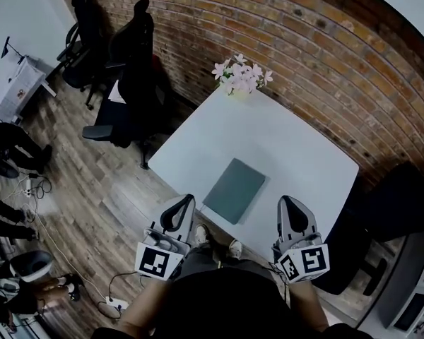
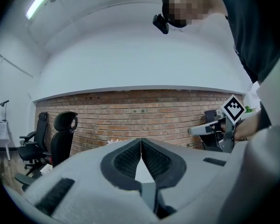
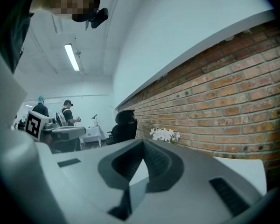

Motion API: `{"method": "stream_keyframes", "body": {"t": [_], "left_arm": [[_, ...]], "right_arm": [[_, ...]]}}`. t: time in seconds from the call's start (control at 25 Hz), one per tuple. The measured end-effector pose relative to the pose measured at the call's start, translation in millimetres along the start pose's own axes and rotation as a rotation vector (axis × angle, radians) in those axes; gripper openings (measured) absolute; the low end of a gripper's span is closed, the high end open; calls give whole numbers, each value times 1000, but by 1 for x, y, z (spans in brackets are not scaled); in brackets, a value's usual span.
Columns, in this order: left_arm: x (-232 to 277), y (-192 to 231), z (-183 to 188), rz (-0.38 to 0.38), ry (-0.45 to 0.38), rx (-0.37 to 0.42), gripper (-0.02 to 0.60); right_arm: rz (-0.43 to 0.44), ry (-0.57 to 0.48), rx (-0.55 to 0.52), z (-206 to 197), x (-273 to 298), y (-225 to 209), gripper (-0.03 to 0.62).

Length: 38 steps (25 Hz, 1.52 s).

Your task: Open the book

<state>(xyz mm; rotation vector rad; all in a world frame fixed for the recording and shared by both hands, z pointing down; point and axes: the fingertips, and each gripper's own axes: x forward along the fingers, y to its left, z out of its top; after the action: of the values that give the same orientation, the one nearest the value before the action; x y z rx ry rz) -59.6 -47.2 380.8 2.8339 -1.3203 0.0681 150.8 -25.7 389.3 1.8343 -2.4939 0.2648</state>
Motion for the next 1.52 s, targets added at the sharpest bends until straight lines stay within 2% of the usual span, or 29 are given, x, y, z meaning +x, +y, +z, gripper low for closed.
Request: {"method": "stream_keyframes", "body": {"t": [0.24,0.76,0.88,1.04,1.24,1.52], "left_arm": [[1,15,-15,-1,26,-32,26],[15,22,-29,-28,64,-31,26],[18,21,-32,-31,71,-36,26],[18,19,-36,-32,81,-38,26],[14,24,-41,-15,101,-43,26],[10,34,-43,9,123,-27,26]], "right_arm": [[-4,69,51,-27,20,1,11],[-25,215,313,-101,41,-11,11],[-20,253,367,-121,46,-11,52],[-40,324,400,-159,56,-11,53],[-59,397,534,-203,71,-12,83],[-105,478,562,-245,77,-18,112]]}}
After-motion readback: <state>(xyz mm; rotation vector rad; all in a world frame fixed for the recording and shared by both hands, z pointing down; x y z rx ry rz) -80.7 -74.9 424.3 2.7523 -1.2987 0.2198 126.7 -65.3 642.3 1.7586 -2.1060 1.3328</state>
